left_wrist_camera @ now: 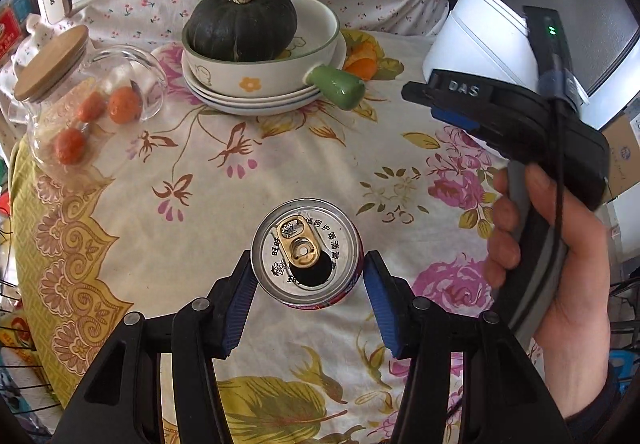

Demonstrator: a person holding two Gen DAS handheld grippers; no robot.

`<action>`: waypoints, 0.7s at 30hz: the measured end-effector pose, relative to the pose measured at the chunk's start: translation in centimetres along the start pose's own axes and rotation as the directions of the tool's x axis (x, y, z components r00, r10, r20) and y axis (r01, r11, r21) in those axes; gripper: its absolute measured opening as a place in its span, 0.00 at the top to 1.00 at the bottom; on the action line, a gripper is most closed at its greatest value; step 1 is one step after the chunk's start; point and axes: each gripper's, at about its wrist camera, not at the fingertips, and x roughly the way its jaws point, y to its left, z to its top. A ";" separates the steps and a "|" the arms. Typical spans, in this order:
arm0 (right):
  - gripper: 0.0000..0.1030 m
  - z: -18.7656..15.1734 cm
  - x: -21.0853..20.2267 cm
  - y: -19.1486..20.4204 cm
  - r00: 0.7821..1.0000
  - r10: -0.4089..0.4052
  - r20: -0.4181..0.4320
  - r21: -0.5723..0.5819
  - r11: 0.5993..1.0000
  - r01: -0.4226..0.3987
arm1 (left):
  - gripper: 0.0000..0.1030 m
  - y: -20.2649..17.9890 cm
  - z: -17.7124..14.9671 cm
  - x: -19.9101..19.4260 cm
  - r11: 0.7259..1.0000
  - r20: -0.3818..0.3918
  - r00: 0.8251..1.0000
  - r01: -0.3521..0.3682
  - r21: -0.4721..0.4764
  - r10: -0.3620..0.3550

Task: Collect trash
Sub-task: 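Grasp the orange peel with the right tool while the left tool holds the red can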

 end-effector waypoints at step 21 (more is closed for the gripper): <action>0.90 4.6 7.9 3.4 0.991 -0.124 -0.051 -0.099 0.988 0.119 | 0.45 3.5 1.1 -0.8 0.994 0.043 0.999 0.005 -0.113 0.000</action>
